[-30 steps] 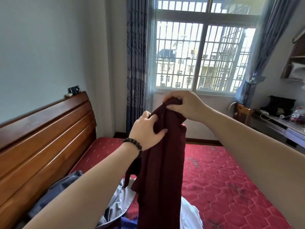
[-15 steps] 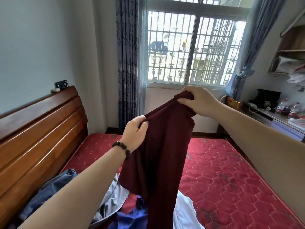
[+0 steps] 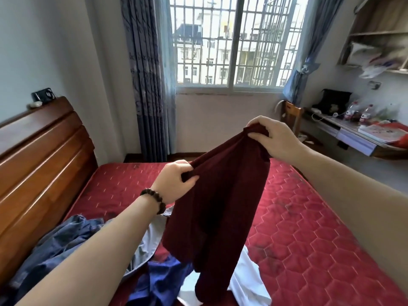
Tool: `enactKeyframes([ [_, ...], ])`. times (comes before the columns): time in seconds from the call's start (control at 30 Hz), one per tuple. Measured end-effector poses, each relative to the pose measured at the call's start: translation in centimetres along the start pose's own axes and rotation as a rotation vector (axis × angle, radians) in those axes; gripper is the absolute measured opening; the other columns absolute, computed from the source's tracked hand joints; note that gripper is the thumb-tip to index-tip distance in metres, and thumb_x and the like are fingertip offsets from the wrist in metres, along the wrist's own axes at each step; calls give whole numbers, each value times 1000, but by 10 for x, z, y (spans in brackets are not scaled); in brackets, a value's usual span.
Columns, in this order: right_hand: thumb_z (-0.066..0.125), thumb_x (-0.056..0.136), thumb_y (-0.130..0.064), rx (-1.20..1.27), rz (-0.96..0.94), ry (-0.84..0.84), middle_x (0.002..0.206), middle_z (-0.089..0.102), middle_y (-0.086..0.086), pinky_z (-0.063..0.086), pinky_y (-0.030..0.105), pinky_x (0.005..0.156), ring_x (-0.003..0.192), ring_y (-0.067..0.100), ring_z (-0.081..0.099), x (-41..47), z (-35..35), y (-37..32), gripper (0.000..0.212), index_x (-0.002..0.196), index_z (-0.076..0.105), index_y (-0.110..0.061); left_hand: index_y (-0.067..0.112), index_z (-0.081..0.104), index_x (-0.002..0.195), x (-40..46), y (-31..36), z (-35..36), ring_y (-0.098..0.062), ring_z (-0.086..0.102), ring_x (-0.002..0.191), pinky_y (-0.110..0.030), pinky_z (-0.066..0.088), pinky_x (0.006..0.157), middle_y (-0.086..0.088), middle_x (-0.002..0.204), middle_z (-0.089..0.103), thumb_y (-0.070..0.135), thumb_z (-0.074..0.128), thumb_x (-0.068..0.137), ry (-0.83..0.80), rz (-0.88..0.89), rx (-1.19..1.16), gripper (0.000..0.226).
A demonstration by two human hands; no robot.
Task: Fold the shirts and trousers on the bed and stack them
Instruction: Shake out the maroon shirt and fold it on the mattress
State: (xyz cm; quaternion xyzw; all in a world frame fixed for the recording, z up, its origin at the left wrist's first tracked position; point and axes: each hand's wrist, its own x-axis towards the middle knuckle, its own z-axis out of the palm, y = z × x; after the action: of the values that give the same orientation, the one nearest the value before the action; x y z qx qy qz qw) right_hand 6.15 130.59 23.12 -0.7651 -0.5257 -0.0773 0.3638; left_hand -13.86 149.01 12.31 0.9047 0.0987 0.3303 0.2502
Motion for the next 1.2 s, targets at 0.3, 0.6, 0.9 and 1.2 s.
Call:
enactKeyframes([
  [0.3,64,87,-7,10,-101,126,87,69,-1,47,22,81,84,13,62,-72,-65,49,12,98,68,-9,17,71,76,-14,90,33,-5,59,69,-20,46,67,11,78,65,32,66,84,207,112,239,18],
  [0.6,64,87,-7,47,-36,-68,80,64,-3,43,21,73,79,18,61,-213,-133,165,7,93,66,-12,8,74,86,-74,208,171,-19,63,74,-30,49,75,-2,81,69,16,73,83,34,-37,266,8],
  [0.9,60,85,-12,169,15,-138,69,57,-7,44,26,61,65,13,54,-276,-186,221,6,88,65,-14,18,70,72,-117,302,244,6,53,52,-9,41,54,19,57,63,8,70,85,-79,-445,-284,16],
  [1.2,59,81,-8,91,26,-142,67,55,-3,37,13,57,58,5,49,-231,-209,307,11,87,66,-12,15,72,76,-65,296,308,-3,57,64,-17,48,62,7,70,67,12,70,86,-43,-519,-425,10],
])
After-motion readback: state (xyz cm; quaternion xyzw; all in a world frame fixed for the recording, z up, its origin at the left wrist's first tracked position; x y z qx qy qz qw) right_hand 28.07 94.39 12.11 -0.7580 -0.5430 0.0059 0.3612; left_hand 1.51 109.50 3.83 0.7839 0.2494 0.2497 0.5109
